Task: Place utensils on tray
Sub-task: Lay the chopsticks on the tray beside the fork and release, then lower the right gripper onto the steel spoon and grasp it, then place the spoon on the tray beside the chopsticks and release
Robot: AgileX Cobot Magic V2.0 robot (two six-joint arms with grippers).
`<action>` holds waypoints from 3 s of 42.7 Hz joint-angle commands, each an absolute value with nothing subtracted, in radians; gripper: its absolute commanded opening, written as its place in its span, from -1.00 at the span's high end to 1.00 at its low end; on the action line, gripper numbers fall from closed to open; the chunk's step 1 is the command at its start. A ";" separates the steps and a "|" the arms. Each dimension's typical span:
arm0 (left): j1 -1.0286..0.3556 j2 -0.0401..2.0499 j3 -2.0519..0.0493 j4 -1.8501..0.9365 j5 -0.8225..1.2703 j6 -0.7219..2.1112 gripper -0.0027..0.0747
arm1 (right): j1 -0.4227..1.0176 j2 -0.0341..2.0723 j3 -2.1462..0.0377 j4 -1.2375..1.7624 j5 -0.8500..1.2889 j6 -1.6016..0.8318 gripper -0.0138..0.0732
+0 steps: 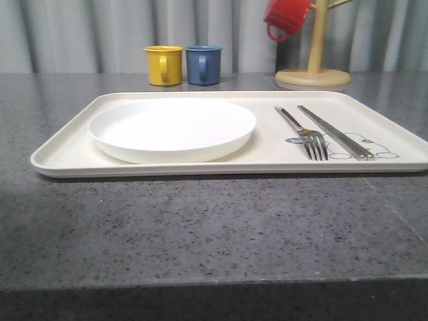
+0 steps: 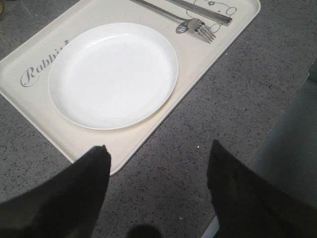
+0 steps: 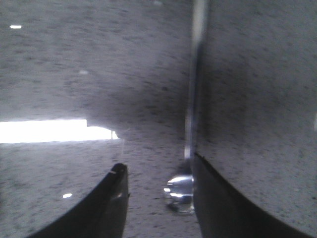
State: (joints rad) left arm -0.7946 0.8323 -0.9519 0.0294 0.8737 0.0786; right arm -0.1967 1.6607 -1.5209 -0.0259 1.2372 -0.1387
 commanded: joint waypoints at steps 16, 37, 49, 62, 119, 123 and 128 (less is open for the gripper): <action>-0.801 0.829 -0.979 0.032 0.806 0.071 -0.15 | -0.254 1.756 -1.545 -0.032 1.221 -0.159 -0.10; -0.801 0.829 -0.979 0.032 0.806 0.071 -0.15 | -0.254 1.808 -1.545 -0.032 1.194 -0.159 -0.10; -0.801 0.829 -0.979 0.032 0.806 0.071 -0.15 | -0.254 1.806 -1.548 -0.006 1.206 -0.159 0.63; -0.801 0.829 -0.979 0.032 0.806 0.071 -0.15 | -0.122 1.702 -1.550 0.103 1.302 -0.161 0.71; -0.801 0.829 -0.979 0.032 0.806 0.071 -0.15 | 0.106 1.685 -1.549 0.212 1.086 0.021 -0.04; -0.801 0.829 -0.979 0.032 0.806 0.071 -0.15 | 0.136 1.623 -1.541 0.210 1.087 -0.071 -0.04; -0.801 0.829 -0.979 0.032 0.806 0.071 -0.15 | 0.222 1.511 -1.468 0.177 1.088 -0.192 -0.04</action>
